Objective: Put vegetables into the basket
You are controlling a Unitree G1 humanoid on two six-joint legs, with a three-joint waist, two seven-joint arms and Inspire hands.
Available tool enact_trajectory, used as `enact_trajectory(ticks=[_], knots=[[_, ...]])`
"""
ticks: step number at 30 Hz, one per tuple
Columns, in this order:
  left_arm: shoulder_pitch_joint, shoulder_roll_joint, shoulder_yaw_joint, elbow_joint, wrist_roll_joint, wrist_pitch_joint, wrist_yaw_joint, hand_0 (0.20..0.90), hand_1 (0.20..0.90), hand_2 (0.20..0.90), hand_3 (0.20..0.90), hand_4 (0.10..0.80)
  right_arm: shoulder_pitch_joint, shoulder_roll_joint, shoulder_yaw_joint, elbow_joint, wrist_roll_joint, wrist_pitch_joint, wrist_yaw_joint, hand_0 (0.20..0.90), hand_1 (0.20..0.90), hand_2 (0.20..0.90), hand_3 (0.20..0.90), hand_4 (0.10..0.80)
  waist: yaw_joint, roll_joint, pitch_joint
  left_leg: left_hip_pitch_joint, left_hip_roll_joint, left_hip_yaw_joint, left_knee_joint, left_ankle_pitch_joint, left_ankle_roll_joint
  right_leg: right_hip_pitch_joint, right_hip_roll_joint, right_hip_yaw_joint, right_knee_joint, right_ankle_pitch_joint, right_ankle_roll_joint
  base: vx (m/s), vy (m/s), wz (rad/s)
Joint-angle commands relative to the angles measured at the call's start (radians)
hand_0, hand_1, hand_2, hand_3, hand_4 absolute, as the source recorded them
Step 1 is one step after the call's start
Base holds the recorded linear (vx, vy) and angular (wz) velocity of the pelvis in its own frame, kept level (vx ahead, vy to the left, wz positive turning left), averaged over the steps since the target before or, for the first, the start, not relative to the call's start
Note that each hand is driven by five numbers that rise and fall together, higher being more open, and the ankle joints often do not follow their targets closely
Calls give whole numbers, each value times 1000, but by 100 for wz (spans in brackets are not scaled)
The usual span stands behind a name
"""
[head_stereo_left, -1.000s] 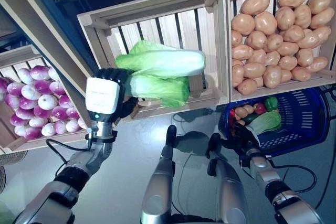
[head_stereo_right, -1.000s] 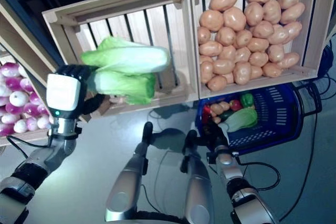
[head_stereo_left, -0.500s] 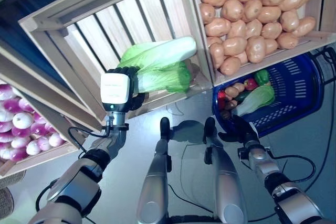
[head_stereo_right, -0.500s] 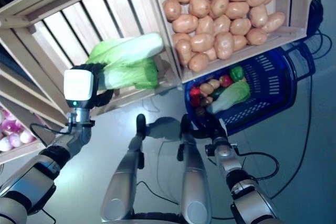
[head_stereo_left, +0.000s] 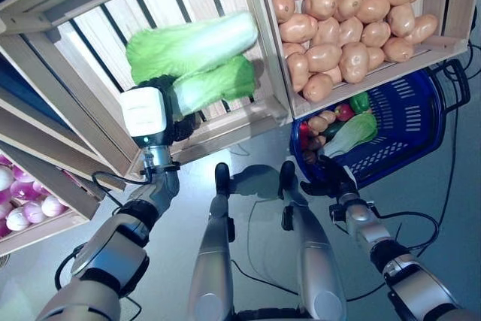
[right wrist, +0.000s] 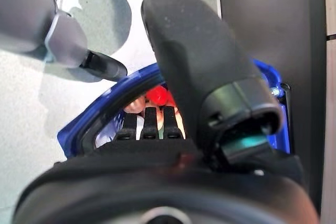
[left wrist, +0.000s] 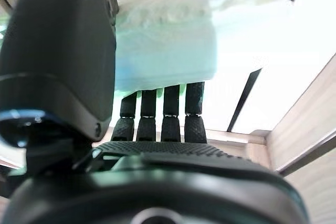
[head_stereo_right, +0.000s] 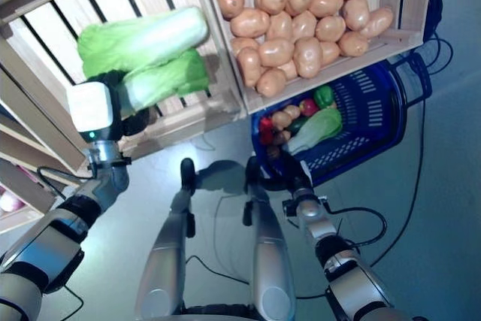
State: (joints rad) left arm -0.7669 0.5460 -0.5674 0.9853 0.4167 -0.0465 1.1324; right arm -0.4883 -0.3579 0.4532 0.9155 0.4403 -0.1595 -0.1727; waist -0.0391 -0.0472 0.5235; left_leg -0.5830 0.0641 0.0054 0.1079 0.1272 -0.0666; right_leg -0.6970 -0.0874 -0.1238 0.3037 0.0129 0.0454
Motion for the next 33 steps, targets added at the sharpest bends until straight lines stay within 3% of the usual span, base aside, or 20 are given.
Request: enact_trajectory(ticks=[1,8,10,11,12,33], knots=[[-126,36,130,12,-24,19,172,300,300,300,300,400,34,-24,32,-85,37,-16,-34,900,900,900,900,800,5,-40,-3,-103,-56,-19,125,-32,8,46,39,-24,-5,-22,-22,0,0,0],[-133,37,136,11,-45,27,164,300,300,300,300,400,37,-17,38,-90,37,-13,-38,900,900,900,900,800,4,-44,-3,-105,-52,-18,128,-36,5,45,40,-25,-4,-25,-22,0,0,0],[-134,37,135,8,-53,27,157,434,434,434,434,489,34,-16,37,-90,34,-9,-41,900,900,900,900,800,4,-43,-3,-105,-52,-17,125,-34,6,45,39,-27,-7,-23,-22,0,0,0],[-134,37,135,7,-57,28,155,853,853,853,853,769,34,-16,38,-89,34,-10,-41,900,900,900,900,800,4,-43,-3,-104,-52,-17,123,-33,6,46,40,-27,-8,-23,-22,0,0,0],[-137,38,133,10,-60,27,157,900,900,900,900,800,32,-16,38,-85,33,-10,-42,900,900,900,900,800,3,-41,-3,-105,-52,-18,124,-33,5,45,40,-27,-8,-24,-22,0,0,0],[-119,45,140,-45,-34,2,192,900,900,900,900,800,39,-18,29,-77,30,-18,-43,900,900,900,900,800,8,-30,-3,-114,-60,-16,130,-37,6,38,30,-32,-17,-16,-20,0,0,0]])
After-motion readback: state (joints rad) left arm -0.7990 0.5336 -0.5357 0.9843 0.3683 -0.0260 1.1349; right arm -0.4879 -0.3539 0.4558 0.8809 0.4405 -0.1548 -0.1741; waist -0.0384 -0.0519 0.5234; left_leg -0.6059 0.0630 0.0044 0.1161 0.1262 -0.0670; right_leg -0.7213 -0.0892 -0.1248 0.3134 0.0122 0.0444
